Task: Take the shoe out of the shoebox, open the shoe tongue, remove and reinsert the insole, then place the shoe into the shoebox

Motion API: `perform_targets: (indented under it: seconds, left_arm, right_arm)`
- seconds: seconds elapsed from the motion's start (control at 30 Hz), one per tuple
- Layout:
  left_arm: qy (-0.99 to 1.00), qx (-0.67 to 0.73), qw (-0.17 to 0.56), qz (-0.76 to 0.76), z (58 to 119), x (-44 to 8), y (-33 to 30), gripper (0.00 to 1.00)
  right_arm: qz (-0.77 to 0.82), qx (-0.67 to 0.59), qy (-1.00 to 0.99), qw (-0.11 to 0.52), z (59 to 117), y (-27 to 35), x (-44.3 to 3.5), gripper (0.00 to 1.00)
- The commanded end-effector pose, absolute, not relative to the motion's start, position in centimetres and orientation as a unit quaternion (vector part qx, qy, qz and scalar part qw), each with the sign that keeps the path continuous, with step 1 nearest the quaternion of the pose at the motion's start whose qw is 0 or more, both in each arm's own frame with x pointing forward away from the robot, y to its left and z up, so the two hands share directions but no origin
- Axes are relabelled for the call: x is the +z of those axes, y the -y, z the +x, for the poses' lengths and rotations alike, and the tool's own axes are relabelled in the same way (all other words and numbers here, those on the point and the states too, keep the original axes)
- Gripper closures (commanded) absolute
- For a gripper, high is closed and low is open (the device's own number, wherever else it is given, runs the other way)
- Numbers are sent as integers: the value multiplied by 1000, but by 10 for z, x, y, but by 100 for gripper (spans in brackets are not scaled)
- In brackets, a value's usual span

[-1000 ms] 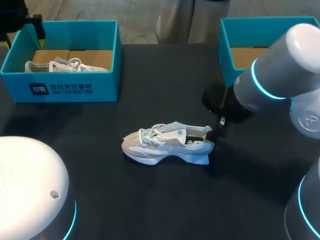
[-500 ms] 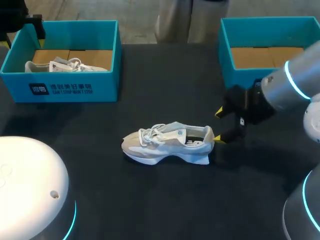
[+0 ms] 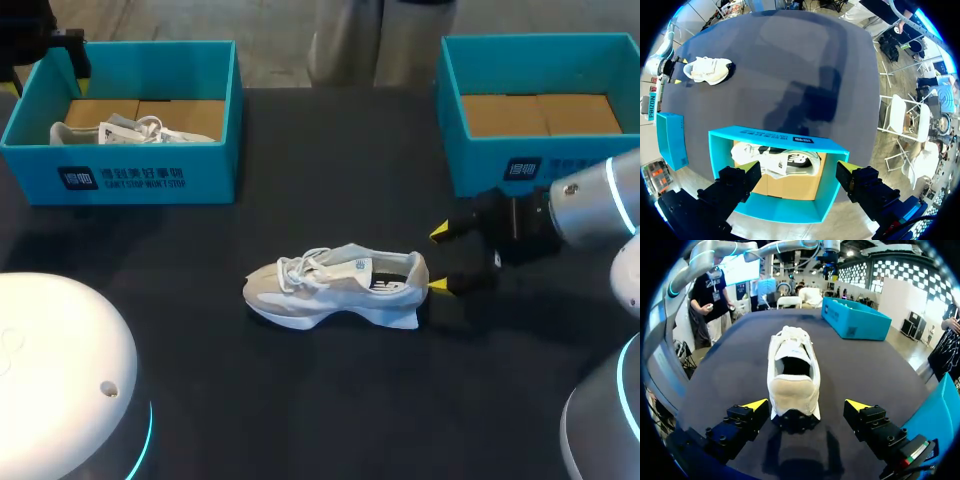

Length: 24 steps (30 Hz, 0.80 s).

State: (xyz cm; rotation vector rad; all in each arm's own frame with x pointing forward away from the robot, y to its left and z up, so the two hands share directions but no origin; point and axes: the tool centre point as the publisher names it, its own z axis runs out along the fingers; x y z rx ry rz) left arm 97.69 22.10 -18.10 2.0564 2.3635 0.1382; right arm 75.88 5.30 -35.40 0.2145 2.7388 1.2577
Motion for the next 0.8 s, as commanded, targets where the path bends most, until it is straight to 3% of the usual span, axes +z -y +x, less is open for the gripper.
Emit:
perform_targets:
  seconds: [0.03,0.8]
  left_arm:
    - [-754,45,2,656,977,-181,-221,0]
    - [-754,45,2,656,977,-181,-221,0]
  right_arm:
    - [73,433,-896,62,759,-56,-365,0]
    - [87,398,-912,50,750,-68,-395,0]
